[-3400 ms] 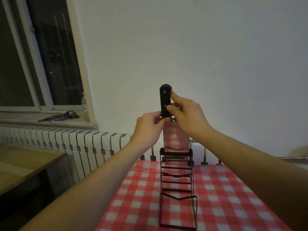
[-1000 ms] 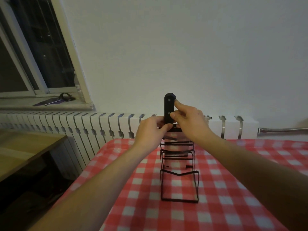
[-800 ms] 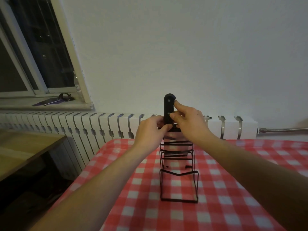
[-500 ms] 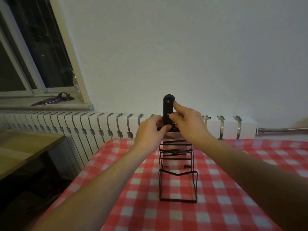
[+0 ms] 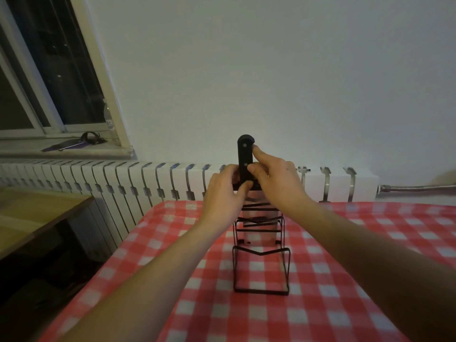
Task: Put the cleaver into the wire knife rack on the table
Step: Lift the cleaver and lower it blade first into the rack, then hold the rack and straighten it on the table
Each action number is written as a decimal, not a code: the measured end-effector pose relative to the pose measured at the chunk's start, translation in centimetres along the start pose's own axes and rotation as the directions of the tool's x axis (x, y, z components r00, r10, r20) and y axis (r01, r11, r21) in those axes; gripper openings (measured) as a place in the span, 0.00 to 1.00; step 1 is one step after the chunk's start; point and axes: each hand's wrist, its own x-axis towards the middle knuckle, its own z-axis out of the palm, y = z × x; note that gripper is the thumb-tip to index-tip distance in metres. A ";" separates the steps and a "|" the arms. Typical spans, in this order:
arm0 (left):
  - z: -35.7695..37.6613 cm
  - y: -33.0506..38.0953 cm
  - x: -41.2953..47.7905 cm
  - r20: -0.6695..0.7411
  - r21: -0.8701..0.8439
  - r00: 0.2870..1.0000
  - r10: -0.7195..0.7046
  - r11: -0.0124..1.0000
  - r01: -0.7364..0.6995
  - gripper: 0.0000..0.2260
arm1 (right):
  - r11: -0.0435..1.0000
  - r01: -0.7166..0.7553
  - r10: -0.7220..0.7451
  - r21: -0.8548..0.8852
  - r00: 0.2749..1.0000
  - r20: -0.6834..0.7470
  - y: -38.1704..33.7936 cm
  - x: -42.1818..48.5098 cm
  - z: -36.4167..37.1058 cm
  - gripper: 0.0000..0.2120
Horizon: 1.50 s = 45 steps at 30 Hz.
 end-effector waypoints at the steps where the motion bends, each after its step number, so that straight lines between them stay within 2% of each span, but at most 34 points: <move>1: 0.0 0.0 0.0 0.001 -0.002 1.000 -0.005 1.000 0.005 0.10 | 1.000 -0.008 0.008 0.007 1.000 -0.003 -0.1 0.0 0.0 0.20; 9: 0.0 0.3 0.0 0.035 -0.003 0.999 -0.038 0.999 0.039 0.11 | 0.999 -0.036 0.036 0.014 0.999 -0.011 -0.5 -0.1 0.0 0.21; 15: -0.3 1.4 0.1 0.048 -0.086 0.986 -0.157 0.983 0.161 0.12 | 0.999 -0.037 0.037 0.008 0.999 0.004 -0.3 -0.4 -0.2 0.23; 20: -0.7 2.5 0.3 0.049 -0.130 0.966 -0.254 0.957 0.258 0.21 | 0.999 -0.031 0.032 0.020 0.998 -0.053 -0.5 -1.0 -1.2 0.23; 25: -1.6 2.5 -0.3 0.039 -0.147 0.965 -0.260 0.954 0.263 0.22 | 0.997 -0.001 -0.008 -0.082 0.994 -0.111 -0.3 -2.6 -2.5 0.22; 29: -2.2 2.6 -0.9 0.001 -0.123 0.968 -0.251 0.961 0.249 0.20 | 0.998 -0.018 0.007 -0.065 0.988 -0.156 0.1 -4.2 -3.1 0.20; 32: -2.5 2.3 -1.8 0.006 -0.076 0.969 -0.247 0.966 0.247 0.19 | 0.998 -0.042 0.035 -0.046 0.990 -0.138 0.3 -5.6 -3.5 0.23; 37: -2.6 1.4 -3.0 0.093 -0.033 0.954 -0.284 0.957 0.288 0.22 | 0.991 -0.127 0.123 -0.043 0.989 -0.081 1.0 -7.8 -4.1 0.26; 42: -2.2 0.3 -4.9 0.219 -0.031 0.904 -0.369 0.923 0.384 0.29 | 0.977 -0.197 0.195 -0.083 0.980 -0.032 1.7 -9.7 -3.8 0.22; 45: -2.1 -0.3 -5.9 0.330 -0.012 0.843 -0.424 0.891 0.453 0.35 | 0.968 -0.251 0.252 -0.019 0.966 0.064 2.6 -11.3 -3.3 0.29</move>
